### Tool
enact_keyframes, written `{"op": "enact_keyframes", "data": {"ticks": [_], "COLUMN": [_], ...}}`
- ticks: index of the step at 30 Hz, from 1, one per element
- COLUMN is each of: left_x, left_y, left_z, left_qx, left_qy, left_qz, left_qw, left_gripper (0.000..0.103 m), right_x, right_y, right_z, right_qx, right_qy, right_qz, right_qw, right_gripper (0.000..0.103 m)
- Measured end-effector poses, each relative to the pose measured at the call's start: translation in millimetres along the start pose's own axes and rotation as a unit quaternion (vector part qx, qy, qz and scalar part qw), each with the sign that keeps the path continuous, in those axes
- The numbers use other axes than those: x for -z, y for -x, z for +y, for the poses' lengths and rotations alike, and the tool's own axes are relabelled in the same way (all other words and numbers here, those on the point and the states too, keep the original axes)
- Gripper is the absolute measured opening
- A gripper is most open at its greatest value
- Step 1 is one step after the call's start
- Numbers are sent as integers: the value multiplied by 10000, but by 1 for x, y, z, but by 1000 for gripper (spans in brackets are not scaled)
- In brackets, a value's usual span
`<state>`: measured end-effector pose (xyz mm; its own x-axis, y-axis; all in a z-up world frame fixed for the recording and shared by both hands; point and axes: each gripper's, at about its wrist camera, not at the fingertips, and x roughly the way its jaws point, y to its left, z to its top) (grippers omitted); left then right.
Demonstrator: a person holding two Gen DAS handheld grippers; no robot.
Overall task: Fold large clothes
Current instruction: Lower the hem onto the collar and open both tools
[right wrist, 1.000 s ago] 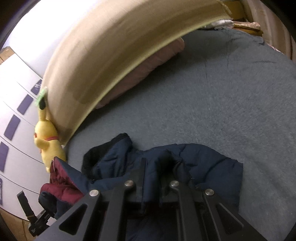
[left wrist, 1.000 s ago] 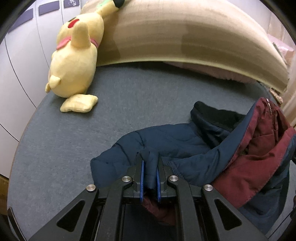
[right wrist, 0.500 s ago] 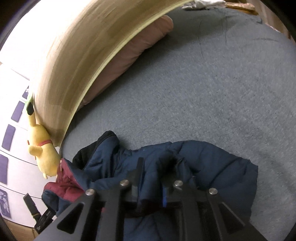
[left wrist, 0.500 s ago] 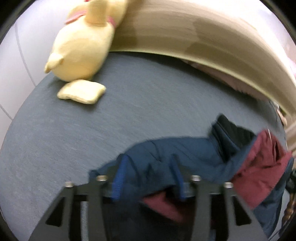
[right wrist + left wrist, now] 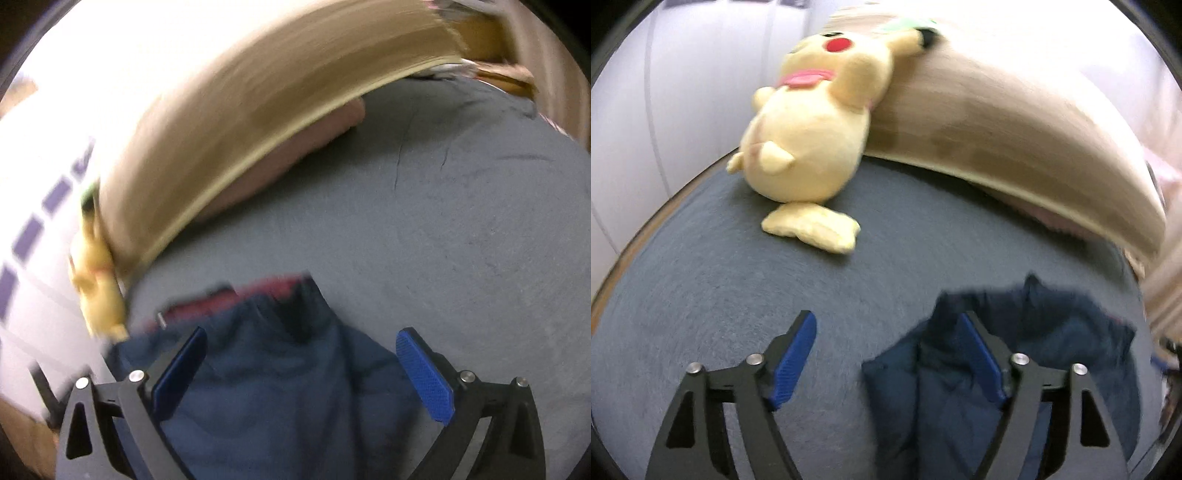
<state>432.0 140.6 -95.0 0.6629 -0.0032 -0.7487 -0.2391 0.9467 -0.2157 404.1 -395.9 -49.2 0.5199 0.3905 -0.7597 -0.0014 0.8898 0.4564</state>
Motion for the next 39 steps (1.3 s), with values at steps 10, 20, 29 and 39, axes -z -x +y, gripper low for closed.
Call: {"op": "enact_keyframes", "data": {"ticks": [10,20,29,39], "left_x": [-3,-10,-13,26], "left_y": [-62,-120,-97,17], "left_z": [-60,-81,-95,-104], "left_qx": [443,-455,-973,-713], "left_qy": [-731,-984,-1320,-1084], "left_qz": [581,871,514,-239], "left_qw": [9946,9903,9851,9913], "left_gripper": [80,9,22,69], "right_x": [-2,-18,-12,40], "right_y": [-53,-68,-58,35], "right_z": [2,21,13,81], "right_qx": [379,761,1002,814], "right_qy": [480,816,490,1226], "right_qz": [389,386,276,-267], "right_qw": [9974,9930,9934,9887], "right_gripper": [96,9,73,75]}}
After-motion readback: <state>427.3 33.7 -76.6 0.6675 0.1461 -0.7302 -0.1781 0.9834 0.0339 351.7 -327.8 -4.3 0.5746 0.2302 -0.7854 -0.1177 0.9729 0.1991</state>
